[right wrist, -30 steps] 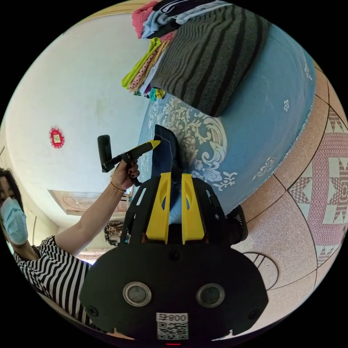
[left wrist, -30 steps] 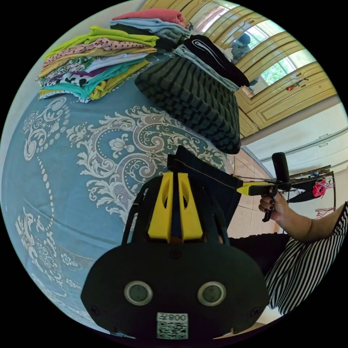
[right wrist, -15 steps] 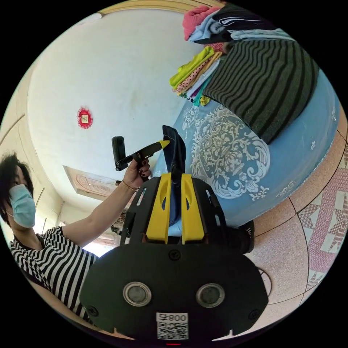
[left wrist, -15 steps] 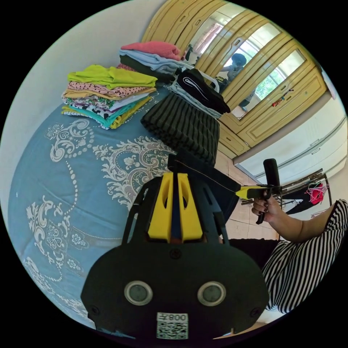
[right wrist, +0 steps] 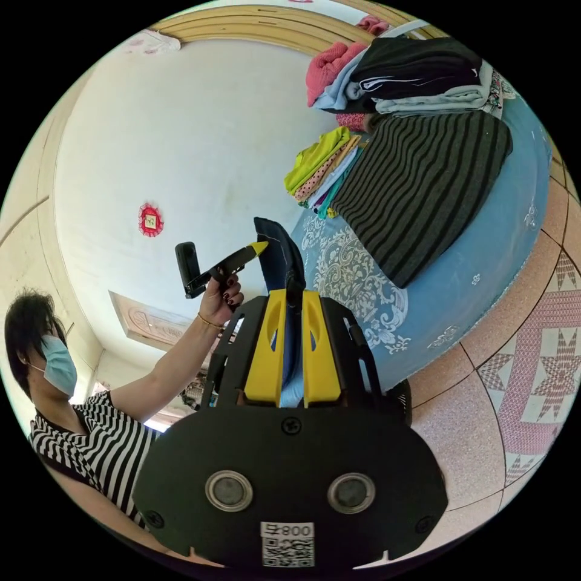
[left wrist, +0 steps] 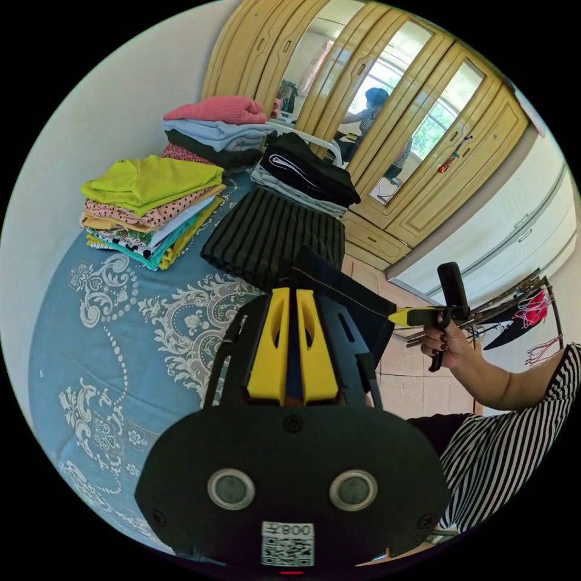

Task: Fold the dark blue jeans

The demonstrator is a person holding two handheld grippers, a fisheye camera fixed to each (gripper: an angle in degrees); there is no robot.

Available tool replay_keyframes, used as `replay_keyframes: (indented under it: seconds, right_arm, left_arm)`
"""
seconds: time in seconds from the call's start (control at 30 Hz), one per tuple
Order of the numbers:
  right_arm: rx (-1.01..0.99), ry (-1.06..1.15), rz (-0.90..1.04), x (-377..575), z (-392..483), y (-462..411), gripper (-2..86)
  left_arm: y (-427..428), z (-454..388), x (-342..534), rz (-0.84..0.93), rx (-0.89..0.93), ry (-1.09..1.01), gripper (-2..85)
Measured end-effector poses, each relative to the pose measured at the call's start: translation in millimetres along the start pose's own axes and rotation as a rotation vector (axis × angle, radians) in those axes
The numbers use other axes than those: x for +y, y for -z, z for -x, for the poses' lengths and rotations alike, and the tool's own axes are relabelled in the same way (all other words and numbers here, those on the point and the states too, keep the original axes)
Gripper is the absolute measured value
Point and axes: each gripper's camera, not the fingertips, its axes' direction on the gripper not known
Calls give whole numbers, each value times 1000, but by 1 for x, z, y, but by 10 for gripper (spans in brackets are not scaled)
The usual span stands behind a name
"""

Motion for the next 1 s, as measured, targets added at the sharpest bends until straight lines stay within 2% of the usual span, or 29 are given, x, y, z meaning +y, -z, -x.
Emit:
replay_keyframes:
  seconds: [0.23,0.43,0.7,1.0]
  right_arm:
    - [-12,31,22,9,24,-28,39]
    - [-62,189,81,14,86,-64,44]
    - [-250,367,260,42,185,-153,46]
    - [-320,464,535,95,261,-295,52]
  left_arm:
    - [43,20,39,-10,50,34,23]
    - [114,43,82,-63,104,-22,25]
    - [227,83,178,-204,212,-16,26]
    - [331,132,331,-301,256,112,24]
